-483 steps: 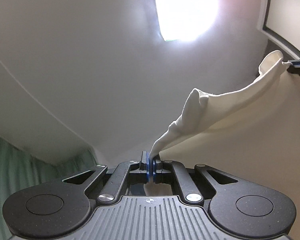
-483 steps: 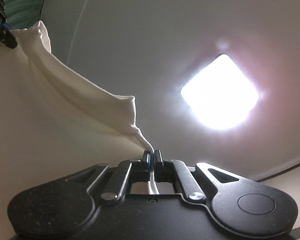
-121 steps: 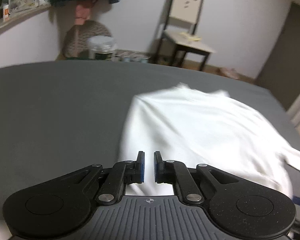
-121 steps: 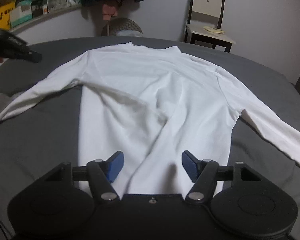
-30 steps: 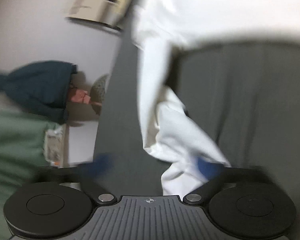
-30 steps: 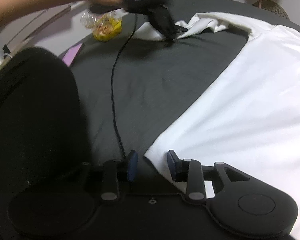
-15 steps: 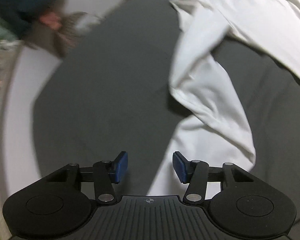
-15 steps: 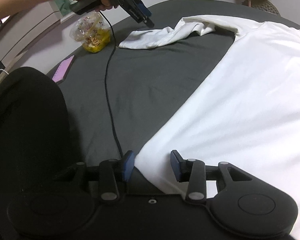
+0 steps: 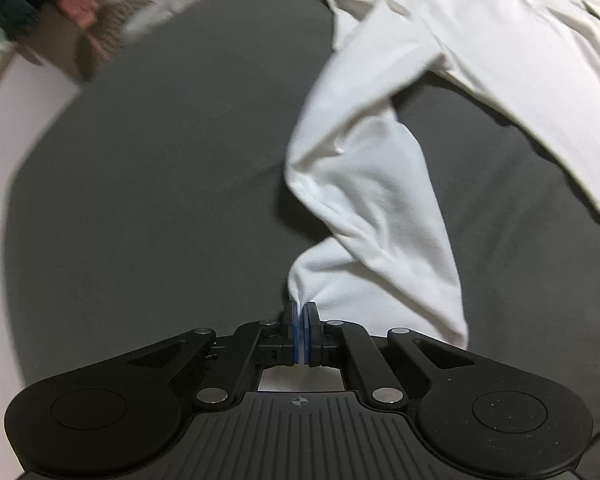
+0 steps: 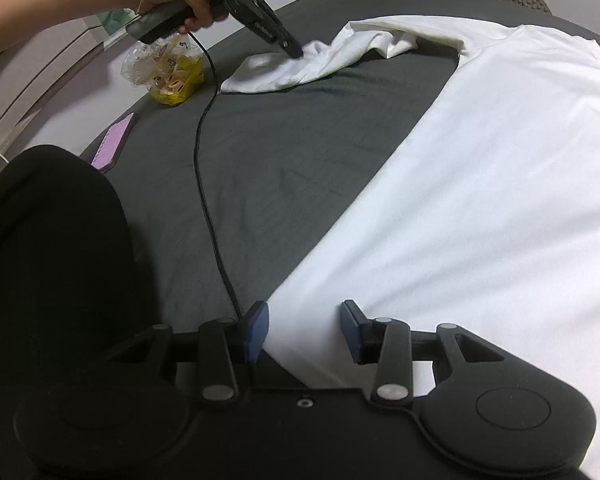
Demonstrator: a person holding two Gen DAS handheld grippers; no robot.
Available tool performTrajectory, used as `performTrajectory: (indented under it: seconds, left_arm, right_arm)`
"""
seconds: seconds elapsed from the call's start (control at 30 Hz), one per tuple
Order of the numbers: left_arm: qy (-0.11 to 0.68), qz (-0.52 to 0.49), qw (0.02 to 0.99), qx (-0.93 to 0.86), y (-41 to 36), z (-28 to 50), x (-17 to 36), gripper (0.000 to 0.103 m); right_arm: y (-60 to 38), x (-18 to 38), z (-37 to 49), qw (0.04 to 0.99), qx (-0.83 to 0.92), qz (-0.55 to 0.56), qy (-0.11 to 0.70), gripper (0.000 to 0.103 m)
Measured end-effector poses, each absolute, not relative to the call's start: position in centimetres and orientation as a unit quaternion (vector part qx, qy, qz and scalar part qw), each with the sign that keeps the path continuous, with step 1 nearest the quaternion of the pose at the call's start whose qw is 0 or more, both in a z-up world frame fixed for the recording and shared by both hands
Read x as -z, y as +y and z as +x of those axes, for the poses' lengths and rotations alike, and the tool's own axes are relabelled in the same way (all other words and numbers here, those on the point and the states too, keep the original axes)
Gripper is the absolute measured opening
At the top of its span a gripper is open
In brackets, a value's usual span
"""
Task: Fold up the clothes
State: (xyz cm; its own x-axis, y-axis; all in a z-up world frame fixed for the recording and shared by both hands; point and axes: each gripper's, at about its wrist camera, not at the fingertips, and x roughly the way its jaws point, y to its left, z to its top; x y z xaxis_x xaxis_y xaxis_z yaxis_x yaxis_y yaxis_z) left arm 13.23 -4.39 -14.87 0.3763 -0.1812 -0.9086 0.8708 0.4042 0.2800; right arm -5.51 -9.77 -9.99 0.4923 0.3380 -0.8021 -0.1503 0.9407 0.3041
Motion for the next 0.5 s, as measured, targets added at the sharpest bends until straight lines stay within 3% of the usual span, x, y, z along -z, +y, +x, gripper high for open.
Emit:
performTrajectory:
  seconds: [0.27,0.5]
  left_arm:
    - [0.482,0.39,0.769,0.159,1.1,19.7,11.7,0.001]
    - [0.491,0.351,0.794,0.065,4.5,22.5,12.3,0.001]
  right_arm:
    - [-9.7,9.9,-5.7,0.858,-0.145,0.09,0.484,0.04]
    - [-9.8,10.0,-5.7,0.858,-0.145,0.093,0.485,0.041]
